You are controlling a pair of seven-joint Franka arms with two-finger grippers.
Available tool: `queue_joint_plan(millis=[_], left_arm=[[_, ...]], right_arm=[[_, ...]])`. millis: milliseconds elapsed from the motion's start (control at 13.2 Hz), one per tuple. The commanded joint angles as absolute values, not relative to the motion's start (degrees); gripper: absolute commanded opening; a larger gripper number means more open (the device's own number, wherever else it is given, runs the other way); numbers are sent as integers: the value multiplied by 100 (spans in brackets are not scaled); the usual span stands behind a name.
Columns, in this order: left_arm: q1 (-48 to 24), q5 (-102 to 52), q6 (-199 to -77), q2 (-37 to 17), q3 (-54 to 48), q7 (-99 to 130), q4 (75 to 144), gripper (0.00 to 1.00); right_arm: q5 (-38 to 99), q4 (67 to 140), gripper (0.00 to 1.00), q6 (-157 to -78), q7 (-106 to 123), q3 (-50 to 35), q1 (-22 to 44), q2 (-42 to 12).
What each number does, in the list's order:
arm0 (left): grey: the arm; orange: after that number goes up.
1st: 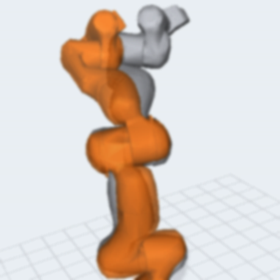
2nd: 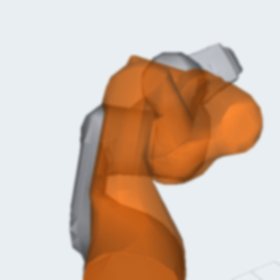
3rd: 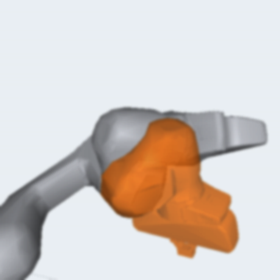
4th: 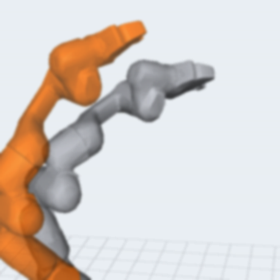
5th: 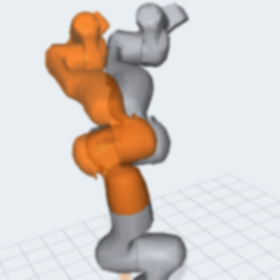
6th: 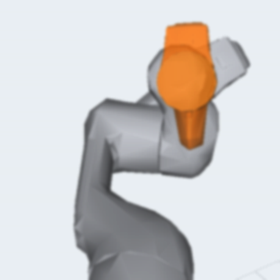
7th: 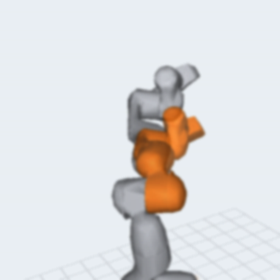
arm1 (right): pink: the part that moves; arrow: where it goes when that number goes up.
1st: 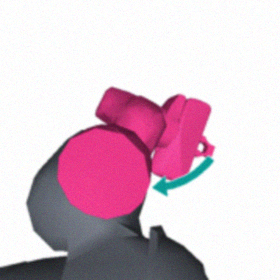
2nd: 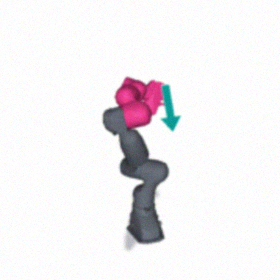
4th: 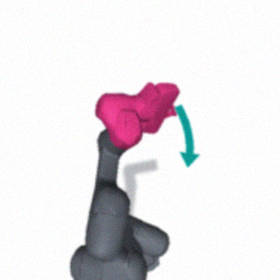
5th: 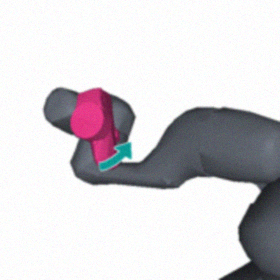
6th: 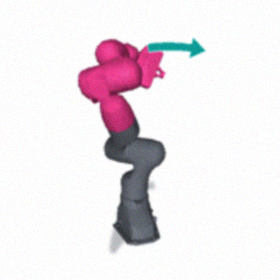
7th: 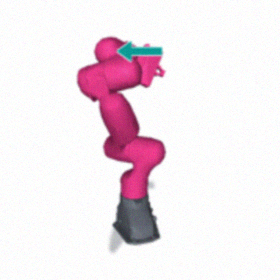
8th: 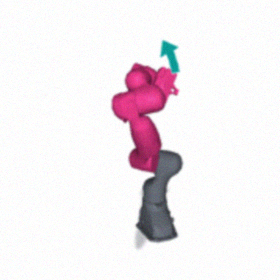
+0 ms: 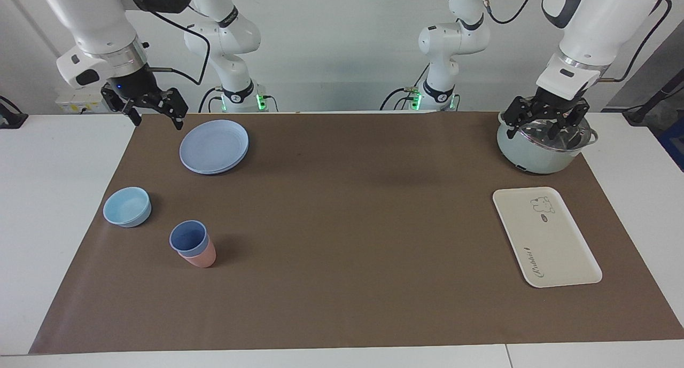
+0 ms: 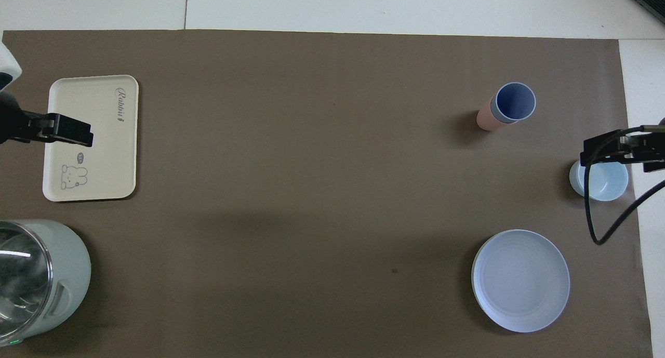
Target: Place cup on tray
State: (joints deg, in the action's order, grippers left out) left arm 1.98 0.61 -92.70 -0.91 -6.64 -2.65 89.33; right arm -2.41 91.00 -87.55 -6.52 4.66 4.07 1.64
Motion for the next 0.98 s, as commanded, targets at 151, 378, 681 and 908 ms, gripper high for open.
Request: queue_joint_plan(millis=[151, 378, 681, 908], left_arm=[[158, 35, -9360, -79, -615, -316, 8965, 100], [158, 35, -9517, -88, -607, -325, 8956, 100], [149, 35, -9677, -79, -615, -299, 9026, 100], [184, 26, -9659, -62, -615, -316, 9044, 100]], right_arm=[[-105, 9202, 100, -8648, -483, 510, 396, 290], [218, 9473, 100, -9374, 136, 545, 290, 334], [1166, 10228, 100, -10780, 3253, 554, -569, 352], [2169, 10555, 100, -11608, 4962, 563, -800, 19]])
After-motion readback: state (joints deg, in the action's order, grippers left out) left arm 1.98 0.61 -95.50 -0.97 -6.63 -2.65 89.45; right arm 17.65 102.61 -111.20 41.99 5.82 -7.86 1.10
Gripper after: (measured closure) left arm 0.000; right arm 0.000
